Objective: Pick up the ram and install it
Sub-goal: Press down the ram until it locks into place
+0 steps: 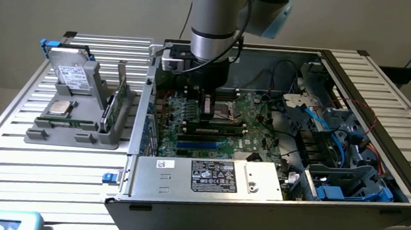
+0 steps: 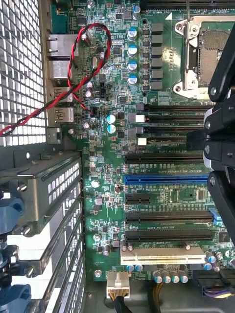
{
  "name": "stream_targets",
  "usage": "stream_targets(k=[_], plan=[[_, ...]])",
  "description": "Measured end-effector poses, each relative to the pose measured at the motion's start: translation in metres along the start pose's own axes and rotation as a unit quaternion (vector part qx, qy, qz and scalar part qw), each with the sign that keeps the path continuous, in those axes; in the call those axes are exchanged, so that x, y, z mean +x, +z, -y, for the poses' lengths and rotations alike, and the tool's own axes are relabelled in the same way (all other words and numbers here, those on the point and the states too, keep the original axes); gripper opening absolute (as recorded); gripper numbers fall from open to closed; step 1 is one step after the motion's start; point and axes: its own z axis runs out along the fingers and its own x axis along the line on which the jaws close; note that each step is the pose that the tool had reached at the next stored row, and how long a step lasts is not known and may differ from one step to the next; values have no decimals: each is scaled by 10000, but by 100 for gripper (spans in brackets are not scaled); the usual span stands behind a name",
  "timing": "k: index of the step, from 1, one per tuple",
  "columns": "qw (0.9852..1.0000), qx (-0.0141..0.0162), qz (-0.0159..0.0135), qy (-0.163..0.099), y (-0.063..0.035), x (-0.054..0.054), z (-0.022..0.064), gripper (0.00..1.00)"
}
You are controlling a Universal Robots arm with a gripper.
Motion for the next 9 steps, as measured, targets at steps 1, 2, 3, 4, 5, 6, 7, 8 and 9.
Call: stream_targets(k=[1,2,3,4,5,6,7,8,9], plan=[[10000,0,0,0,3,-1,0,11],[10000,0,0,0,6,-1,0,11],[10000,0,0,0,8,-1,0,11],[10000,0,0,0,10,-1,0,11],[10000,0,0,0,12,-1,0,11],[10000,0,0,0,14,-1,0,11],[10000,0,0,0,16,-1,0,11],[10000,0,0,0,18,-2,0,11],[10000,0,1,0,20,-2,0,11]])
